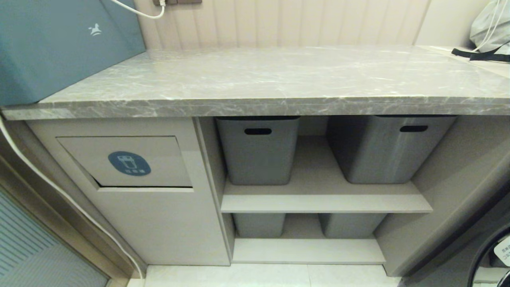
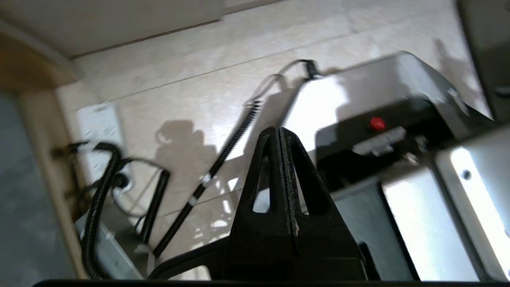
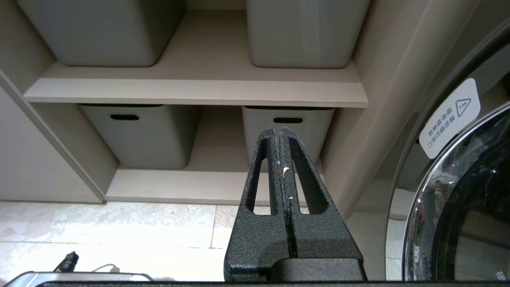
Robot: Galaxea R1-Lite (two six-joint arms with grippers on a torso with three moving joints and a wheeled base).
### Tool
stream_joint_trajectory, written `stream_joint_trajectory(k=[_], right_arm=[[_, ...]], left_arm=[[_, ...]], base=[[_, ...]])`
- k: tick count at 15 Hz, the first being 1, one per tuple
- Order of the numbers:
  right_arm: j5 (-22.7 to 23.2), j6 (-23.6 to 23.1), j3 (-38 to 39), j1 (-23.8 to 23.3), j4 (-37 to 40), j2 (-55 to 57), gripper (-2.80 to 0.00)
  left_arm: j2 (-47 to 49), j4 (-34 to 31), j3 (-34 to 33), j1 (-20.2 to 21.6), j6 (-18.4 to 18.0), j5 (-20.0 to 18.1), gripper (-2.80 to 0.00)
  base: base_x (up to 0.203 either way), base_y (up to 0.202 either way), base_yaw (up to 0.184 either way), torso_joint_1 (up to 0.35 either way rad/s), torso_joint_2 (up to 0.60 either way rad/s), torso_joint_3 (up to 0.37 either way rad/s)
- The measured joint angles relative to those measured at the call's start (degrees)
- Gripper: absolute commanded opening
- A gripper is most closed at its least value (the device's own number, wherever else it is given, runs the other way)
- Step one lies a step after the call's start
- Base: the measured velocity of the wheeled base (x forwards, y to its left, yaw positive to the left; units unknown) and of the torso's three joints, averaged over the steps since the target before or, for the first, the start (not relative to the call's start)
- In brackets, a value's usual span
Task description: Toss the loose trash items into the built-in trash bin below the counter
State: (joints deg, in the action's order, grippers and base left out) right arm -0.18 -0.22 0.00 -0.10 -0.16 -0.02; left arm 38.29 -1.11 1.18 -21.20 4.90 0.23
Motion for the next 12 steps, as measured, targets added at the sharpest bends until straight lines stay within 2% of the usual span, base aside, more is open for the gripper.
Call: stream_joint_trajectory(k=[2, 3, 4, 7, 12], right_arm=[[0.0, 0.0, 0.0, 0.0, 0.0, 0.0, -2.8], [0.0, 0.0, 0.0, 0.0, 0.0, 0.0, -2.8], [0.0, 0.0, 0.0, 0.0, 0.0, 0.0, -2.8], [0.0, 0.0, 0.0, 0.0, 0.0, 0.0, -2.8], [0.0, 0.0, 0.0, 0.0, 0.0, 0.0, -2.8]], left_arm=[[-0.7, 0.0, -0.4, 9.8, -4.0, -0.1, -2.8], [-2.3, 0.2, -0.5, 13.6, -6.2, -0.4, -2.8], [-4.9, 0.3, -0.6, 15.6, -7.8, -0.7, -2.8], [-15.6, 0.6, -0.9, 17.7, -9.9, -1.4, -2.8], [-33.5, 1.0, -1.2, 20.2, -10.0, -2.5, -2.8]], base=[[0.0, 0.0, 0.0, 0.0, 0.0, 0.0], [0.0, 0.0, 0.0, 0.0, 0.0, 0.0], [0.0, 0.0, 0.0, 0.0, 0.0, 0.0], [0.0, 0.0, 0.0, 0.0, 0.0, 0.0], [0.0, 0.0, 0.0, 0.0, 0.0, 0.0]])
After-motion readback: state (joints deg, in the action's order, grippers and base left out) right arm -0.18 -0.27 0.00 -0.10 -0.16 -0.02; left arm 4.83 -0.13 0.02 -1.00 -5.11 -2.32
